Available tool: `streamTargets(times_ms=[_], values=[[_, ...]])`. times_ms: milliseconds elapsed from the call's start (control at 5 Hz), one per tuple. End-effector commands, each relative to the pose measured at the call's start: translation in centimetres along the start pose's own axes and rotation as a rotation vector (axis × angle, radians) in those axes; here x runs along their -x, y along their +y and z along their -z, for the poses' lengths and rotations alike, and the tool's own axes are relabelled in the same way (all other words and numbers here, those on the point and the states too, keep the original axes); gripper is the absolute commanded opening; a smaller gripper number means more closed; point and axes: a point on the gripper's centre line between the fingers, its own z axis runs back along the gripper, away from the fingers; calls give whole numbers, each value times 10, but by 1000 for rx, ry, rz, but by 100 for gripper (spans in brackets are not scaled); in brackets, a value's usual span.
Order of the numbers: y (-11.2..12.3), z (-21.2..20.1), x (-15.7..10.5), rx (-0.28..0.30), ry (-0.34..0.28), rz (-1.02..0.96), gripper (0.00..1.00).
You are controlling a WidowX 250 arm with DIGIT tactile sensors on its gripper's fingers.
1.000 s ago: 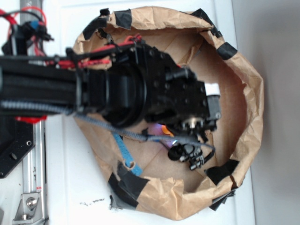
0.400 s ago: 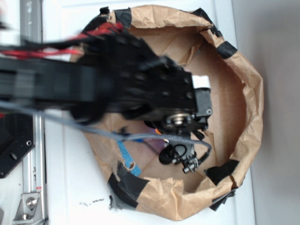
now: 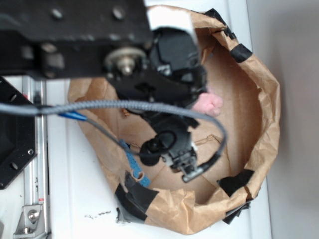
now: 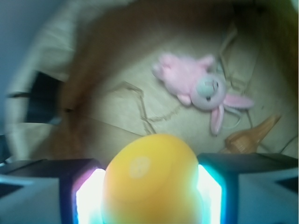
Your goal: Grab the yellow duck.
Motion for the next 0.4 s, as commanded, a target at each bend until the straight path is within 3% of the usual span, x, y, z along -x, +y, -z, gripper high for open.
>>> streamTargets(times_ms=[0,200], values=[[-3,-11,-6,-37,-62,-26,0],[-7,7,-10,-78,-30,-12,0]])
